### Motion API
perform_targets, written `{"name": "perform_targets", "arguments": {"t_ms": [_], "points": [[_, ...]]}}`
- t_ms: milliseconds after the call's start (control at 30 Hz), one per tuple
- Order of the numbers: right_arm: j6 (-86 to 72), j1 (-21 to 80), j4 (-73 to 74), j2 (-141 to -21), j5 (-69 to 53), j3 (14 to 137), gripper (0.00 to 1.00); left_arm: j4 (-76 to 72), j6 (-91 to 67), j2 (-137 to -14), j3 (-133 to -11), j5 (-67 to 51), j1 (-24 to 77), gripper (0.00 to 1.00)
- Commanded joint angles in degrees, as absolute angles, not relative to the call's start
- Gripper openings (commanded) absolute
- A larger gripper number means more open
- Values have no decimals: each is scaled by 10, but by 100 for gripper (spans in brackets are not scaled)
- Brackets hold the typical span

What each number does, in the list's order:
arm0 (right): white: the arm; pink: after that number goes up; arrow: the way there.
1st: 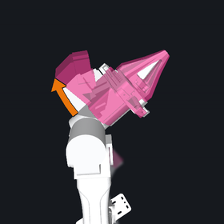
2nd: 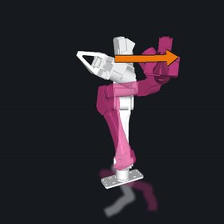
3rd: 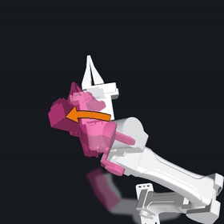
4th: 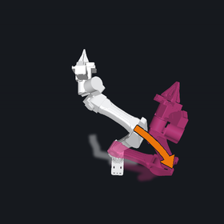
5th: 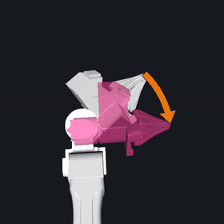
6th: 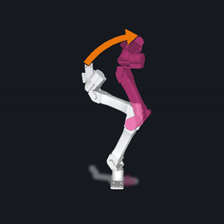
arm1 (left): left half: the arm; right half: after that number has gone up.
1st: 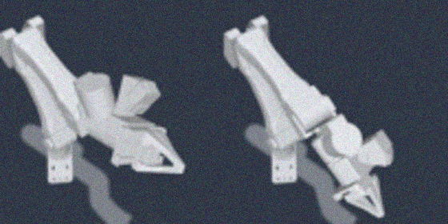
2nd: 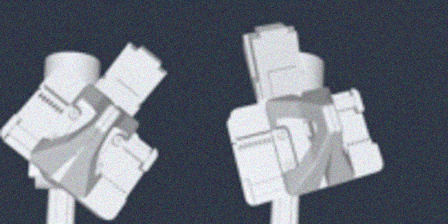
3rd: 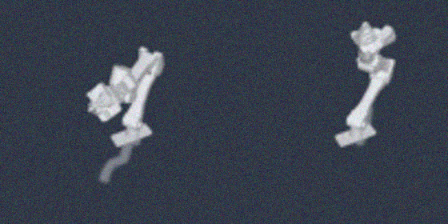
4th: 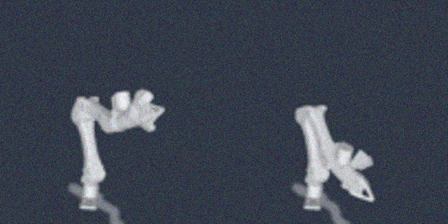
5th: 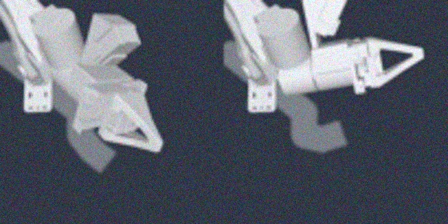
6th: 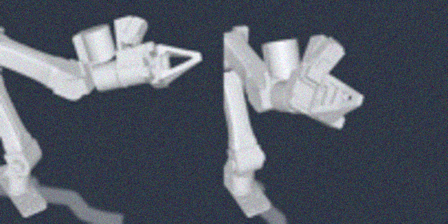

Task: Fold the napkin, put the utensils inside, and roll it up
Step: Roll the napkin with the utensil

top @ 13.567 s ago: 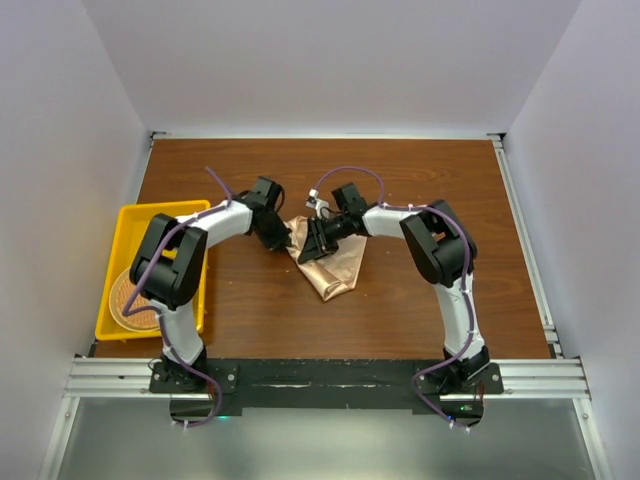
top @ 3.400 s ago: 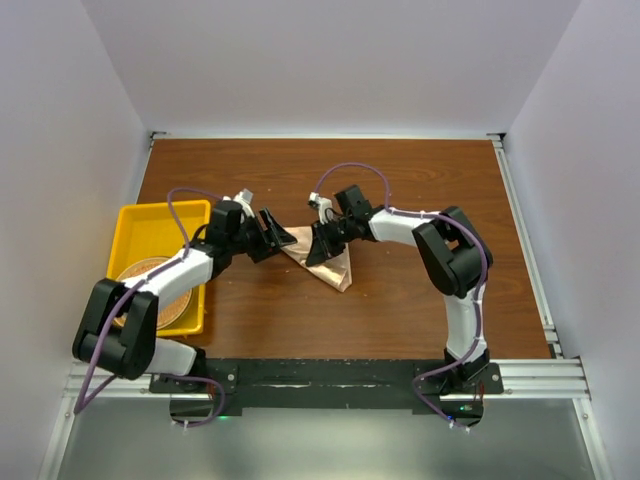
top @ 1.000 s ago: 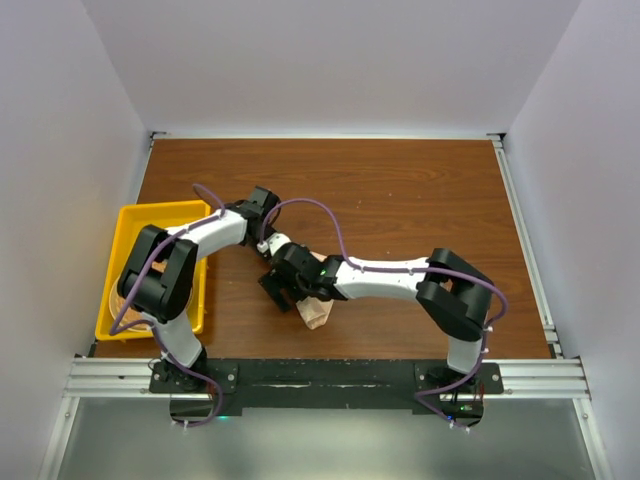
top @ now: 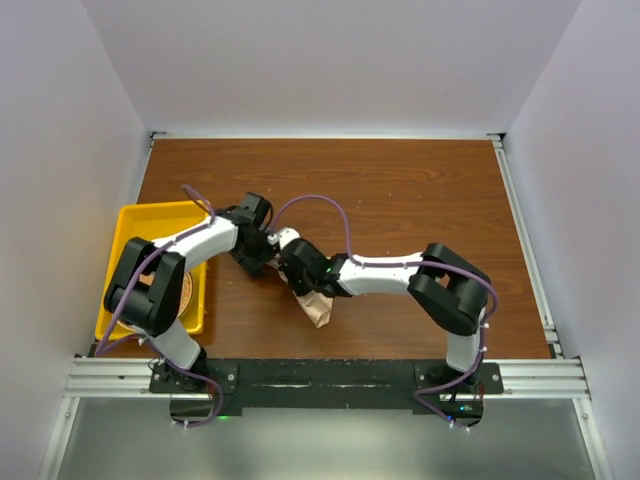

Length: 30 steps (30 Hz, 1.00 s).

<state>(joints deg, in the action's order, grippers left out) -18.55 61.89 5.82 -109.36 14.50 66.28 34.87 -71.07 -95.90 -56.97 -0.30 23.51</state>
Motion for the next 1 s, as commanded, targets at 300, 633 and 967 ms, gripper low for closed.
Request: {"name": "perform_targets", "arguments": {"t_ms": [300, 633, 967], "points": [[-224, 426, -47, -1128, -453, 590, 0, 206, -520, -712, -470, -39, 200, 79], [-207, 352, 61, -1201, -556, 629, 7, -141, -509, -731, -327, -254, 217, 45], [-113, 349, 211, -1207, -453, 705, 13, -225, -491, -841, -297, -239, 221, 23]]}}
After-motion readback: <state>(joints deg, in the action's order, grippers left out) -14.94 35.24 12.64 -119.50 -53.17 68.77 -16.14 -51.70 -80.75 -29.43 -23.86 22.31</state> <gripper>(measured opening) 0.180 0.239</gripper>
